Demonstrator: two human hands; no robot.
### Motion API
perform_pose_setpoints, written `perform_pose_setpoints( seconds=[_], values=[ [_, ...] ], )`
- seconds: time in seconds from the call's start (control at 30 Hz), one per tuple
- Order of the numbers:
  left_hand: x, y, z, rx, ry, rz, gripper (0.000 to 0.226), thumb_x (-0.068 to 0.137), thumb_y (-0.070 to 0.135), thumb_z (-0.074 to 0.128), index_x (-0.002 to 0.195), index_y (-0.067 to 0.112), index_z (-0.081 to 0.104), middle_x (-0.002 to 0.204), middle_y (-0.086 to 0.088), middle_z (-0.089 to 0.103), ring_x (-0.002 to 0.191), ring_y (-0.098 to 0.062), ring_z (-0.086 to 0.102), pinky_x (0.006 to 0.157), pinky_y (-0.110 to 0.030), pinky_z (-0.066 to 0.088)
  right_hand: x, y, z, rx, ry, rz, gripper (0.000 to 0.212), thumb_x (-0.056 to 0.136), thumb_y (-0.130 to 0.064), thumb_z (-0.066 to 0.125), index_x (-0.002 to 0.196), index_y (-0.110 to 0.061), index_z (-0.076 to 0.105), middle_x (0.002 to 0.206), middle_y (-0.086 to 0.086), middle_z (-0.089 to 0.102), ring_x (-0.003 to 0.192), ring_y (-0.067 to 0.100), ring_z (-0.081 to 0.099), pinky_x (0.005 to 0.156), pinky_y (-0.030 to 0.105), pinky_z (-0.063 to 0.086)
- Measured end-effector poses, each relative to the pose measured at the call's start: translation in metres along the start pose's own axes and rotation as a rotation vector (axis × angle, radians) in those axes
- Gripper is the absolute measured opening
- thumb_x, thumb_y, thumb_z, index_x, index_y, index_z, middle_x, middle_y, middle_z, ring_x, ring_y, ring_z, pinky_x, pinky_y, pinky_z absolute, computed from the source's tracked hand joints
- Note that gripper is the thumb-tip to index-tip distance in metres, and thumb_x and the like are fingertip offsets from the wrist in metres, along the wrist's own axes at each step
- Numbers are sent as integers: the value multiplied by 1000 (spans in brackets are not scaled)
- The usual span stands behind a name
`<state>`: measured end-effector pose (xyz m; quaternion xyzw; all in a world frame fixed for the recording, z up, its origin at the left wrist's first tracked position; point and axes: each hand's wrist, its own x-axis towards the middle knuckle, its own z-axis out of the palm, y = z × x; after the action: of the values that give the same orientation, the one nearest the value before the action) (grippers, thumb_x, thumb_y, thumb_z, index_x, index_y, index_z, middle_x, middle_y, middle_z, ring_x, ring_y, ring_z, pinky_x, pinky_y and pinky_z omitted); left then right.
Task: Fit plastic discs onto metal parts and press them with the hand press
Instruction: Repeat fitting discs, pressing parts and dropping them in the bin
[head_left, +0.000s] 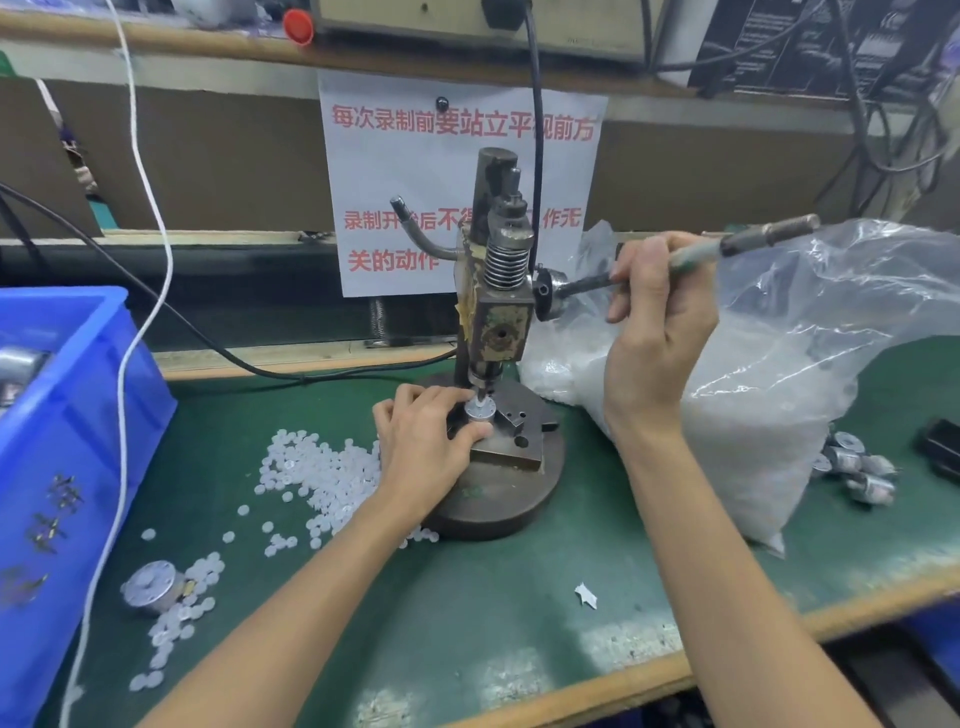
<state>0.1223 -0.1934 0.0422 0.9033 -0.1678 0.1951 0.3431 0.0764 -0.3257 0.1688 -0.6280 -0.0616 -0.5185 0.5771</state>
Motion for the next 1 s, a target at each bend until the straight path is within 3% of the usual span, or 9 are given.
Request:
perform_pose_setpoints(
  seconds=[0.17, 0.27, 0.37, 0.47, 0.53, 0.67, 0.73, 0.83, 1.0],
  values=[
    [-1, 1, -1, 7, -22, -9, 39, 80, 44, 67, 114, 26, 65, 109, 9, 66, 102, -14, 42, 77, -23, 12, 4, 1, 10, 6, 65, -21, 20, 97, -8, 39, 81, -19, 40, 68, -3, 41, 58, 8, 39, 57, 24, 36],
    [-3, 4, -2, 3, -37, -2, 39, 82, 41, 66, 117, 26, 63, 113, 8, 65, 104, -16, 43, 77, -23, 12, 27, 0, 22, -19, 74, 83, 8, 96, -10, 44, 95, -13, 51, 78, -4, 55, 69, 7, 50, 66, 26, 45],
    [-5, 8, -4, 22, -47, 0, 35, 83, 38, 66, 117, 28, 63, 118, 9, 63, 106, -17, 44, 77, -22, 12, 42, 0, 37, -11, -32, 266, 35, 94, 2, 45, 129, -1, 46, 118, 4, 61, 97, 17, 60, 86, 34, 51],
    [-5, 8, -7, 55, -36, 45, 30, 81, 34, 69, 111, 28, 66, 120, 9, 61, 107, -18, 43, 77, -23, 12, 22, 8, 25, -86, -119, 332, 39, 93, -1, 49, 131, -9, 47, 115, -13, 58, 96, 1, 59, 90, 31, 52],
    [-7, 6, -10, 62, -23, 90, 27, 80, 32, 71, 105, 27, 67, 113, 11, 64, 104, -18, 45, 77, -24, 12, -5, 18, 1, -154, -169, 354, 28, 92, -1, 50, 114, -17, 57, 107, -12, 62, 92, 1, 61, 83, 25, 52],
    [-21, 15, -18, -31, -5, 116, 24, 73, 27, 77, 97, 25, 70, 98, 13, 69, 100, -19, 50, 78, -25, 14, -70, 34, -52, -264, -332, 540, 29, 90, 0, 51, 82, -24, 66, 77, 1, 70, 55, 3, 57, 54, 14, 41],
    [-33, 30, -19, -119, -19, 150, 24, 70, 26, 79, 93, 26, 71, 94, 16, 67, 96, -14, 50, 78, -25, 16, -93, 35, -73, -283, -414, 621, 24, 91, -6, 54, 88, -26, 68, 78, 4, 71, 55, 5, 58, 52, 13, 41],
    [-56, 61, -12, -236, -78, 215, 24, 70, 22, 79, 92, 26, 70, 92, 18, 66, 94, -7, 49, 81, -25, 19, -110, 30, -99, -192, -467, 730, 17, 93, -13, 56, 101, -24, 66, 77, -5, 71, 59, 9, 62, 49, 21, 44],
    [-91, 112, 15, -321, -190, 313, 23, 70, 16, 75, 91, 22, 68, 90, 14, 66, 89, -10, 52, 80, -25, 24, -124, 11, -159, -143, -282, 771, 15, 92, -7, 56, 94, -17, 67, 74, 0, 71, 59, 9, 61, 47, 21, 45]
  ],
)
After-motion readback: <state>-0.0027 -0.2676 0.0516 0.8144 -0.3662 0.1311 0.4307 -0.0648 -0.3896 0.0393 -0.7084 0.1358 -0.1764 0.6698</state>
